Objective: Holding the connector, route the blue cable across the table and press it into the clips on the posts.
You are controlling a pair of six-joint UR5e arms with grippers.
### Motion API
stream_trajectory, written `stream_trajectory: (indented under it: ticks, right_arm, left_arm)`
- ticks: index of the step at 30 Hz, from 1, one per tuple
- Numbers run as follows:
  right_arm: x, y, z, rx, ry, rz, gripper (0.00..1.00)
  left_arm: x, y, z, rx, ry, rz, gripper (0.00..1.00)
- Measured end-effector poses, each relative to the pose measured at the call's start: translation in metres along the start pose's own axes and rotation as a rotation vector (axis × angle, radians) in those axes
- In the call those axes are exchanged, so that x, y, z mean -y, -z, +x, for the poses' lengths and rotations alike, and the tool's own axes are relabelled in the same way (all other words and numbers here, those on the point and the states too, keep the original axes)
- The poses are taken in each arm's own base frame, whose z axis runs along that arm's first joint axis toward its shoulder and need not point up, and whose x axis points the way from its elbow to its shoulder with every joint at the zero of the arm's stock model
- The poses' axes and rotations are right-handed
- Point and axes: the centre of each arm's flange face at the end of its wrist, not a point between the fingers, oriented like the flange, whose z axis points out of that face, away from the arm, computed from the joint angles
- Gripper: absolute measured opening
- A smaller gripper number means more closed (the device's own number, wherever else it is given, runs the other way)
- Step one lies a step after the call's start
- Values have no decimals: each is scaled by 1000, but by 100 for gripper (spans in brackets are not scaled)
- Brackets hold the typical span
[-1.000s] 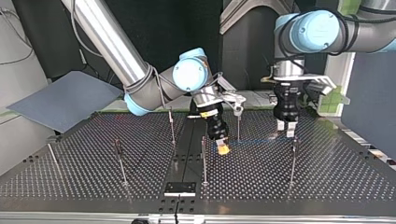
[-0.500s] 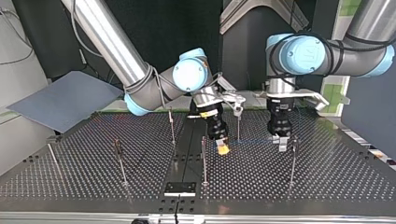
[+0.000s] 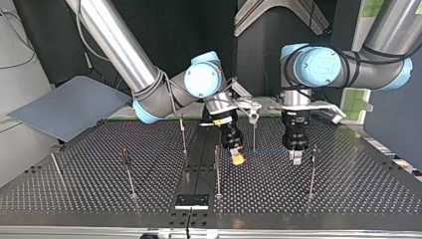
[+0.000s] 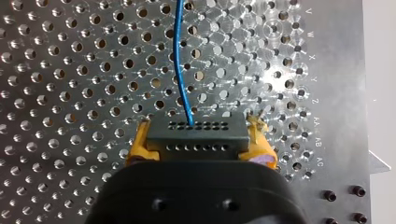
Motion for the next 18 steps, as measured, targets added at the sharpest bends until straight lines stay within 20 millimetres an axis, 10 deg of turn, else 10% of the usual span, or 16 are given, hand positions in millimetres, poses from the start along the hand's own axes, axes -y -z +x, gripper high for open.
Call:
stream_trajectory:
  ticks: [18]
  right_arm:
    - [-1, 1, -6, 11, 2, -1, 0]
  left_arm:
    - [-5, 20, 24, -62, 0, -66, 0]
